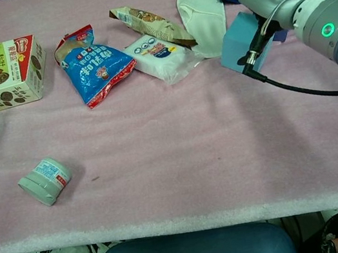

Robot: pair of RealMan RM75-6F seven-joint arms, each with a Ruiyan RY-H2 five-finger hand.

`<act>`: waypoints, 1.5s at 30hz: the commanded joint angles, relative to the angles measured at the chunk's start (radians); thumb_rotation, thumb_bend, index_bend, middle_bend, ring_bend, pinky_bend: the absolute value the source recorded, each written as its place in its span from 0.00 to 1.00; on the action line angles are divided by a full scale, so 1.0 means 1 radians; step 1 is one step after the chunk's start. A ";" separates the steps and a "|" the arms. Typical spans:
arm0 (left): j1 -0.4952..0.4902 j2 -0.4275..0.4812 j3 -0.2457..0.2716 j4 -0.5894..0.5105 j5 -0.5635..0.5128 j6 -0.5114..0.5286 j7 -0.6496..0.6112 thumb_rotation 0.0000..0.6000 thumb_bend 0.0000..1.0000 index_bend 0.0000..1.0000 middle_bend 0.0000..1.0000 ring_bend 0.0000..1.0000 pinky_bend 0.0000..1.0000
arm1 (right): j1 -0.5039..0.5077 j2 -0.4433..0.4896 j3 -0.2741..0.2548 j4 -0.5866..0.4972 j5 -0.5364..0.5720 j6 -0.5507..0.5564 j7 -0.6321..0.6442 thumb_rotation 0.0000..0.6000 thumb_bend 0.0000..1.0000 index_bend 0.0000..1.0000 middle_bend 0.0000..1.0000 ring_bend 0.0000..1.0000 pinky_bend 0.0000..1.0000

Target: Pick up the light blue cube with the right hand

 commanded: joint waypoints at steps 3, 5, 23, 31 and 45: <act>-0.001 0.001 0.000 -0.002 -0.002 -0.002 -0.001 1.00 0.00 0.00 0.00 0.00 0.00 | -0.005 0.006 -0.014 0.017 0.017 -0.022 0.029 1.00 0.16 0.10 0.16 0.16 0.35; -0.001 0.001 0.000 -0.002 -0.001 -0.002 0.000 1.00 0.00 0.00 0.00 0.00 0.00 | -0.010 0.012 -0.022 0.018 0.004 -0.026 0.058 1.00 0.24 0.22 0.29 0.30 0.47; 0.006 -0.006 0.000 0.005 0.017 0.025 0.002 1.00 0.00 0.00 0.00 0.00 0.00 | -0.082 0.164 -0.036 -0.198 -0.241 0.113 0.299 1.00 0.34 0.61 0.62 0.64 0.71; 0.011 -0.015 0.001 0.015 0.034 0.046 0.013 1.00 0.00 0.00 0.00 0.00 0.00 | -0.235 0.359 -0.114 -0.443 -0.351 0.245 0.471 1.00 0.34 0.61 0.62 0.64 0.71; 0.022 -0.018 0.007 0.017 0.046 0.064 0.028 1.00 0.00 0.00 0.00 0.00 0.00 | -0.448 0.510 -0.297 -0.388 -0.604 0.436 0.838 1.00 0.34 0.61 0.61 0.63 0.71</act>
